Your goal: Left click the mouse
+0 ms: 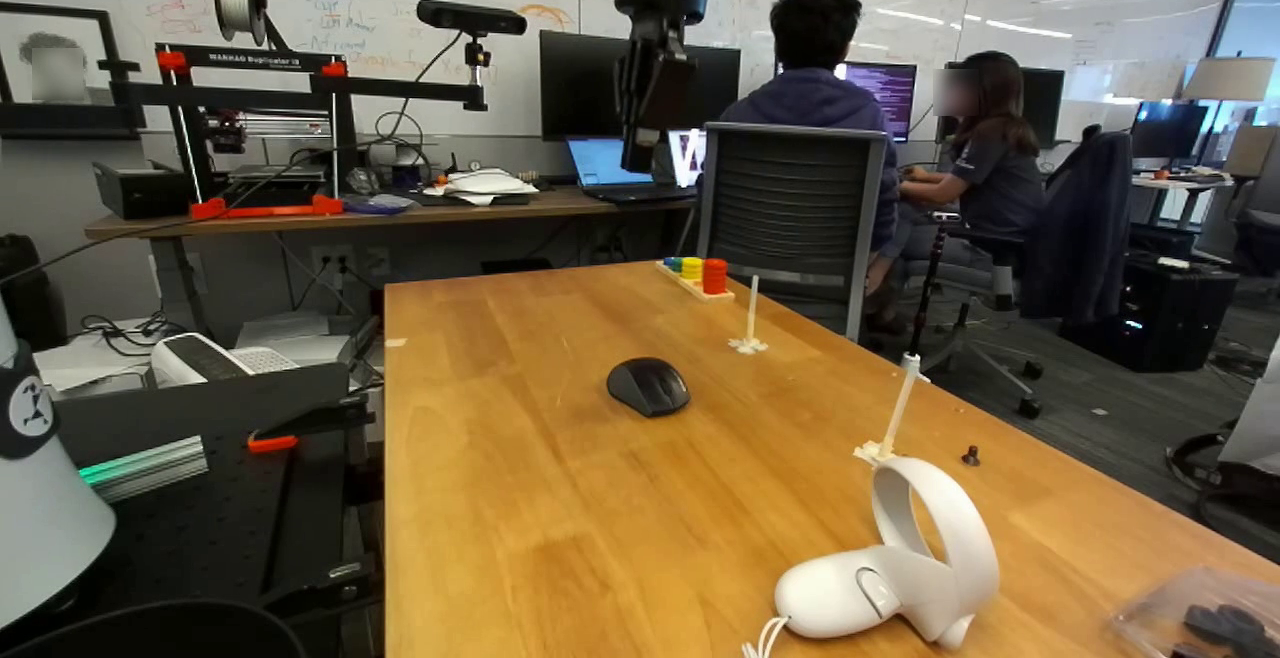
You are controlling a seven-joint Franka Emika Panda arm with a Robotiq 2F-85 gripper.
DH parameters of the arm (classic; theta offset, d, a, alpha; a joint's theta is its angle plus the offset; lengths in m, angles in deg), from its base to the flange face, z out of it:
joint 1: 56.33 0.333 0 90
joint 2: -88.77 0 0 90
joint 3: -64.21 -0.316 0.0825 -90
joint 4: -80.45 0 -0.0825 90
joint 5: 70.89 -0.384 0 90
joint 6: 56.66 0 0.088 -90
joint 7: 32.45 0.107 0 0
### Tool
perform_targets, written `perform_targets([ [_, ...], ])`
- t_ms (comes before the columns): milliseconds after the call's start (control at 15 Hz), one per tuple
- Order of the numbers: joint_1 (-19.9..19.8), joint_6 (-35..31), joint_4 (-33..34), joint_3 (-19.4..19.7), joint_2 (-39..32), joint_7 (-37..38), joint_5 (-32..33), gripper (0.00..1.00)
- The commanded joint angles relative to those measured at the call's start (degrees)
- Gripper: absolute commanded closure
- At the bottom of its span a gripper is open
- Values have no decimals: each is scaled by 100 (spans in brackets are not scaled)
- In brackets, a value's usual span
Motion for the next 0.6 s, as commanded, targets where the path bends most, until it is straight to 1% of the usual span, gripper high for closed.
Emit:
perform_targets([
  [0, -100, 624, 250, -65, 149, -140, -55, 52],
  [67, -107, 918, 331, -38, 134, -203, -154, 45],
  [133, -101, 465, 133, -89, 92, -43, -21, 37],
  [200, -102, 521, 148, -89, 100, -46, -21, 55],
  [267, -102, 514, 136, -89, 93, -45, -21, 48],
  [333, -102, 512, 131, -90, 78, -45, -21, 39],
  [400, -101, 511, 130, -90, 65, -45, -20, 37],
  [533, -101, 510, 130, -90, 57, -45, -20, 37],
])
